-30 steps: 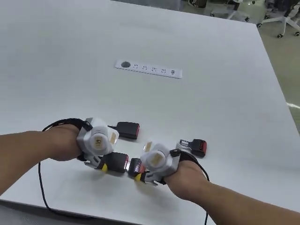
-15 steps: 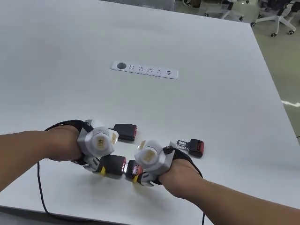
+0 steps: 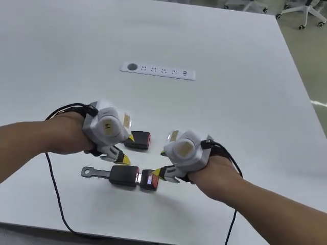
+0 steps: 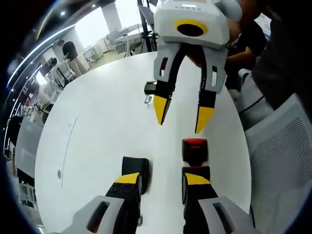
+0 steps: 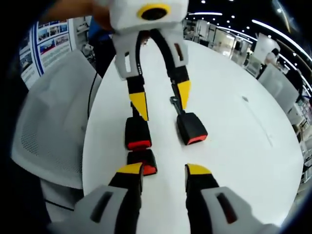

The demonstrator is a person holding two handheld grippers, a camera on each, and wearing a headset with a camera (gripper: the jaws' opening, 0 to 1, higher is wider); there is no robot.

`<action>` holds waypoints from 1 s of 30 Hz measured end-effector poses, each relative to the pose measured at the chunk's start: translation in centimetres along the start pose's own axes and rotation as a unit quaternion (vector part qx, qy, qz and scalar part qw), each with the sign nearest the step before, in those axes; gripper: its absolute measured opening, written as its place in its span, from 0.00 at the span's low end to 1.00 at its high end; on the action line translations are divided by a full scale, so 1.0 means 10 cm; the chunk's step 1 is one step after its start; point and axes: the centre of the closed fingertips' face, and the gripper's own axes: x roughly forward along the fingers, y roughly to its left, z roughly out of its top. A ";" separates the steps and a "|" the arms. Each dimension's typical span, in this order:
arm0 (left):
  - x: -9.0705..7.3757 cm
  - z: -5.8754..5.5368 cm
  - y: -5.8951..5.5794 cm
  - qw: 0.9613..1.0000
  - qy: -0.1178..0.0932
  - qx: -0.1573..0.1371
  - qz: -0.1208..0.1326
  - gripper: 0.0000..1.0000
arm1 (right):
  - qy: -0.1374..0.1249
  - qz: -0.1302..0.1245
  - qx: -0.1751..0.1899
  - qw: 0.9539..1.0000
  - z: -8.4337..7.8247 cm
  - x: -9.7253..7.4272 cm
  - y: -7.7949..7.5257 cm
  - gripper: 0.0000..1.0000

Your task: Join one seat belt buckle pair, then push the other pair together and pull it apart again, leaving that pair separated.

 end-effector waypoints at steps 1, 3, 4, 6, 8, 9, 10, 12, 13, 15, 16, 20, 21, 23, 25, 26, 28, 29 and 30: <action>0.01 0.04 0.04 1.000 -0.002 0.004 0.001 0.35 | 0.003 -0.001 0.004 1.000 -0.04 -0.02 -0.04 0.35; 0.03 0.09 0.10 1.000 -0.005 0.012 0.003 0.35 | 0.008 -0.007 0.002 1.000 -0.12 -0.07 -0.13 0.35; 0.05 0.09 0.12 1.000 -0.003 0.013 0.003 0.36 | 0.012 -0.009 -0.001 1.000 -0.15 -0.09 -0.17 0.35; 0.10 0.06 0.14 1.000 0.008 0.026 0.000 0.36 | 0.016 -0.014 -0.004 1.000 -0.24 -0.14 -0.26 0.36; 0.16 0.01 0.19 1.000 0.013 0.025 -0.002 0.37 | 0.021 -0.020 -0.005 1.000 -0.34 -0.19 -0.36 0.37; 0.18 -0.01 0.21 1.000 0.015 0.023 -0.002 0.37 | 0.029 -0.026 -0.004 0.999 -0.43 -0.22 -0.43 0.37; 0.21 -0.05 0.24 1.000 0.018 0.021 -0.002 0.37 | 0.033 -0.030 -0.004 0.999 -0.49 -0.25 -0.47 0.37; 0.26 -0.14 0.32 1.000 0.021 0.018 -0.001 0.38 | 0.041 -0.035 0.000 0.999 -0.63 -0.29 -0.57 0.38; 0.27 -0.18 0.35 1.000 0.022 0.014 0.000 0.38 | 0.045 -0.036 0.003 0.998 -0.69 -0.31 -0.60 0.38; 0.30 -0.23 0.39 1.000 0.025 0.011 0.000 0.39 | 0.059 -0.039 0.002 0.998 -0.86 -0.34 -0.69 0.38; 0.31 -0.26 0.40 1.000 0.028 0.010 -0.001 0.40 | 0.071 -0.039 0.003 0.997 -0.98 -0.37 -0.73 0.39; 0.40 -0.39 0.46 0.999 0.052 0.014 -0.001 0.39 | 0.096 -0.043 0.019 0.994 -1.28 -0.42 -0.86 0.40; 0.43 -0.39 0.46 0.999 0.051 0.013 -0.004 0.39 | 0.097 -0.042 0.022 0.994 -1.31 -0.41 -0.87 0.40; 0.49 -0.42 0.46 0.998 0.053 0.009 -0.013 0.39 | 0.101 -0.043 0.024 0.994 -1.37 -0.41 -0.93 0.41; 0.54 -0.46 0.47 0.998 0.057 0.013 -0.018 0.39 | 0.102 -0.039 0.029 0.994 -1.43 -0.39 -0.95 0.41; 0.56 -0.49 0.47 0.998 0.063 0.011 -0.022 0.38 | 0.106 -0.035 0.022 0.993 -1.47 -0.38 -0.95 0.39; 0.59 -0.52 0.44 0.997 0.070 0.021 -0.032 0.32 | 0.106 -0.025 0.005 0.994 -1.51 -0.37 -0.94 0.35; 0.62 -0.50 0.45 0.997 0.066 0.033 -0.030 0.32 | 0.105 -0.020 0.000 0.994 -1.51 -0.36 -0.93 0.34; 0.63 -0.52 0.43 0.996 0.071 0.032 -0.031 0.32 | 0.106 -0.018 -0.001 0.994 -1.51 -0.36 -0.93 0.34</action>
